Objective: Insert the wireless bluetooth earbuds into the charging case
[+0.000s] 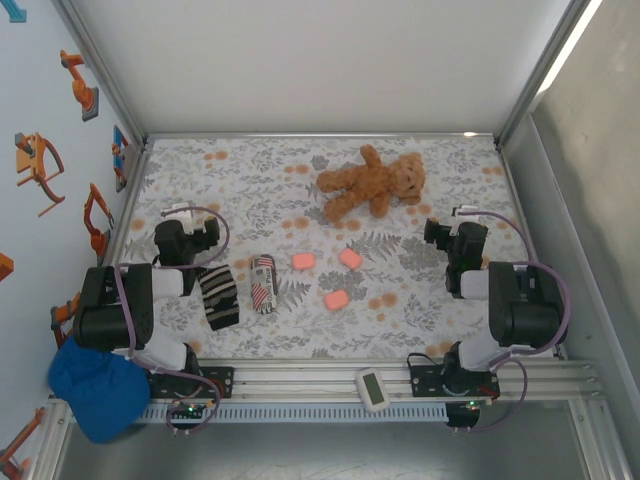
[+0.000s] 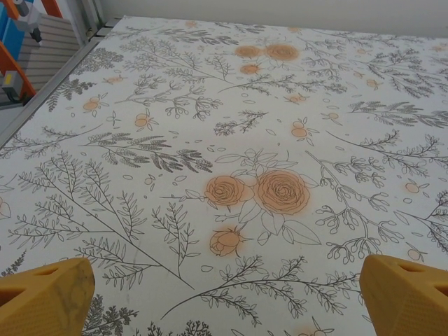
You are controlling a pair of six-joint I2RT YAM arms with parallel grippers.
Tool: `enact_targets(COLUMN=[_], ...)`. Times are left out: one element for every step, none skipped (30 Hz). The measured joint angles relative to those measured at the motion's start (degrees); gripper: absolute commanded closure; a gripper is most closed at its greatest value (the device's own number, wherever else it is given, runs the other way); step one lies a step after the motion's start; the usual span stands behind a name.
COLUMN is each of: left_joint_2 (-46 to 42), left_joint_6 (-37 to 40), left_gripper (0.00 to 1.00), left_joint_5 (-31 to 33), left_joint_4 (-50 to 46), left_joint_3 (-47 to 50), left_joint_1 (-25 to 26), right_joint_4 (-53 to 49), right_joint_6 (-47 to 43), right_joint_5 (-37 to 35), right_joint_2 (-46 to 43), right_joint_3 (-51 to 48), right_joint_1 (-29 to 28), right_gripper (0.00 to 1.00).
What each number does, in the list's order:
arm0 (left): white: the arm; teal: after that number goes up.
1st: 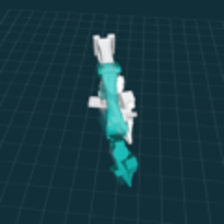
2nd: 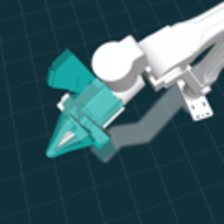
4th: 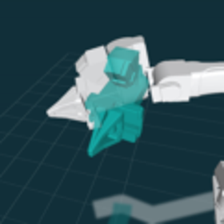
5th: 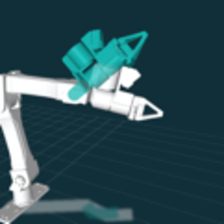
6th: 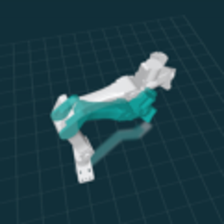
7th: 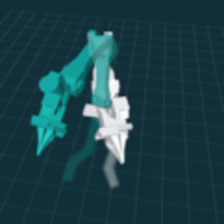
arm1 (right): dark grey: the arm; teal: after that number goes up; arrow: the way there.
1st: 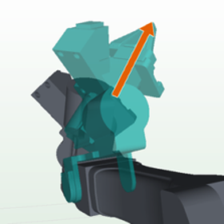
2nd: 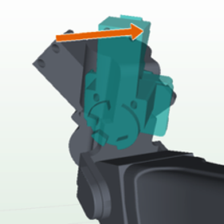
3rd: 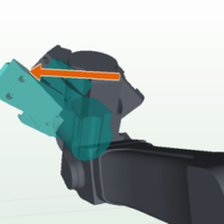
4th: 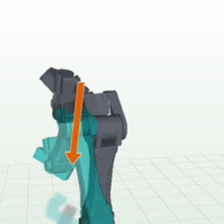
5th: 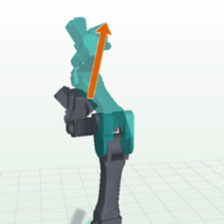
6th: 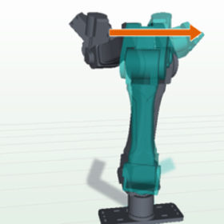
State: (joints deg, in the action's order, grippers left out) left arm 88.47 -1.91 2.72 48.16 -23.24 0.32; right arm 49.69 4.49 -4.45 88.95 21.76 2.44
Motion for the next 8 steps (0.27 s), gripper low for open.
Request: enact_targets(left_joint_2=[0.0, 0.0, 0.0, 0.0, 0.0, 0.0, 0.0, 0.0], left_joint_6=[0.0, 0.0, 0.0, 0.0, 0.0, 0.0, 0.0, 0.0], left_gripper=[0.04, 0.04, 0.04, 0.04, 0.04, 0.04, 0.04, 0.04], left_joint_5=[0.0, -0.1, -0.2, -0.2, -0.2, -0.2, -0.2, -0.2], left_joint_4=[-0.1, -0.2, -0.2, -0.2, -0.2, -0.2, -0.2, -0.2], left_joint_3=[0.0, 0.0, 0.0, 0.0, 0.0, 0.0, 0.0, 0.0], left_joint_1=[0.0, 0.0, 0.0, 0.0, 0.0, 0.0, 0.0, 0.0], right_joint_4=[0.0, 0.0, 0.0, 0.0, 0.0, 0.0, 0.0, 0.0], right_joint_6=[0.0, 0.0, 0.0, 0.0, 0.0, 0.0, 0.0, 0.0], right_joint_5=[0.0, 0.0, 0.0, 0.0, 0.0, 0.0, 0.0, 0.0], right_joint_2=[0.0, 0.0, 0.0, 0.0, 0.0, 0.0, 0.0, 0.0], right_joint_3=[0.0, 0.0, 0.0, 0.0, 0.0, 0.0, 0.0, 0.0], right_joint_1=[0.0, 0.0, 0.0, 0.0, 0.0, 0.0, 0.0, 0.0], right_gripper=[0.0, 0.0, 0.0, 0.0, 0.0, 0.0, 0.0, 0.0])
